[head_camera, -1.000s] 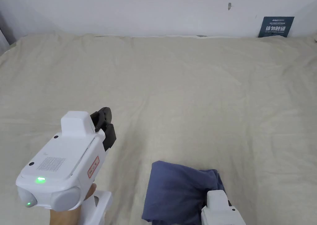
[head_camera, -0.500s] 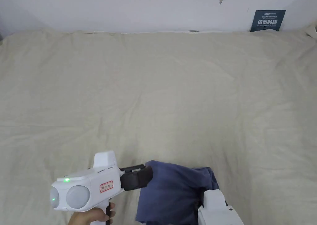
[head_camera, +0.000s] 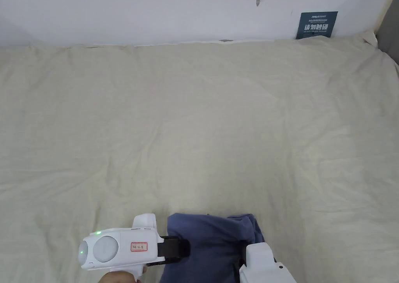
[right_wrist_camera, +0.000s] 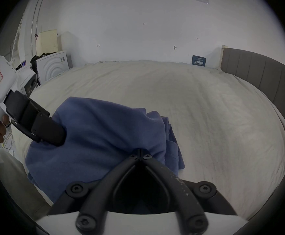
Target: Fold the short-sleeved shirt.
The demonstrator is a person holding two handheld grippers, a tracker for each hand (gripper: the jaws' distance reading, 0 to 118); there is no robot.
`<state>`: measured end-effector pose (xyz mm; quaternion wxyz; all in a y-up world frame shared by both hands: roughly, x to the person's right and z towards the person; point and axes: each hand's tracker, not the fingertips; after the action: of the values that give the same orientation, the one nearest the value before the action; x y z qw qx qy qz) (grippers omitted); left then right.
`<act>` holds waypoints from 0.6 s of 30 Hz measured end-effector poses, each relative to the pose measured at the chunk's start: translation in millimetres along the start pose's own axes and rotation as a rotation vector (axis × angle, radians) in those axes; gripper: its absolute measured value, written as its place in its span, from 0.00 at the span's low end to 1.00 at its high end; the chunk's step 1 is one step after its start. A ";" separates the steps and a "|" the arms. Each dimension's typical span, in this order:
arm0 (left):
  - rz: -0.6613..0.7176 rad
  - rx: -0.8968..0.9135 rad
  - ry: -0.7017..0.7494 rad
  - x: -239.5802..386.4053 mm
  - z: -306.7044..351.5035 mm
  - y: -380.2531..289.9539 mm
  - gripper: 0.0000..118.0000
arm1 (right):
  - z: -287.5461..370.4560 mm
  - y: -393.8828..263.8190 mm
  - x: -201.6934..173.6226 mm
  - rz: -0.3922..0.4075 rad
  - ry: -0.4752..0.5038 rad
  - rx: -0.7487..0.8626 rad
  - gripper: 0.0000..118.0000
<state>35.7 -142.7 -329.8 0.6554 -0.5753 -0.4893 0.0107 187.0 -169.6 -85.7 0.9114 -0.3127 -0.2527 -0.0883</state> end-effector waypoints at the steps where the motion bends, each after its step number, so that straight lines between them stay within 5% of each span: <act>1: -0.005 0.006 0.014 3.0 1.1 -0.8 0.19 | 1.2 2.7 1.5 -0.010 0.006 -0.008 0.01; 10: -0.021 0.103 0.044 1.7 52.2 16.5 0.15 | 30.3 56.7 1.5 -0.067 0.017 0.111 0.01; 18: -0.079 0.207 0.333 -95.5 164.6 70.9 0.15 | 52.5 131.6 -3.6 -0.048 -0.018 0.273 0.01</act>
<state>-82.7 -51.4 -467.3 0.7828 -0.4791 -0.3925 -0.0600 204.6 -33.5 -121.2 0.9407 -0.1806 -0.2780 -0.0719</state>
